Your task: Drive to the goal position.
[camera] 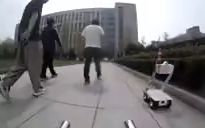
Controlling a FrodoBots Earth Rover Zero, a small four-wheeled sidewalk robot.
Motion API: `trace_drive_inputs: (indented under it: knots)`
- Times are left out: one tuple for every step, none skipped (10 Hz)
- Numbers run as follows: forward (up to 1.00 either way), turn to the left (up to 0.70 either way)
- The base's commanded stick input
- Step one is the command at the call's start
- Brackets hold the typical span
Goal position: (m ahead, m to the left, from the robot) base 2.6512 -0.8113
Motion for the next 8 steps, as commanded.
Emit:
trace_drive_inputs:
  knots:
    - [0.70,-0.35]
    - [0.70,-0.35]
    - [0.70,-0.35]
    - [0.70,-0.35]
    - [0.70,-0.35]
    - [0.70,-0.32]
    - [0.70,-0.14]
    - [0.70,0.02]
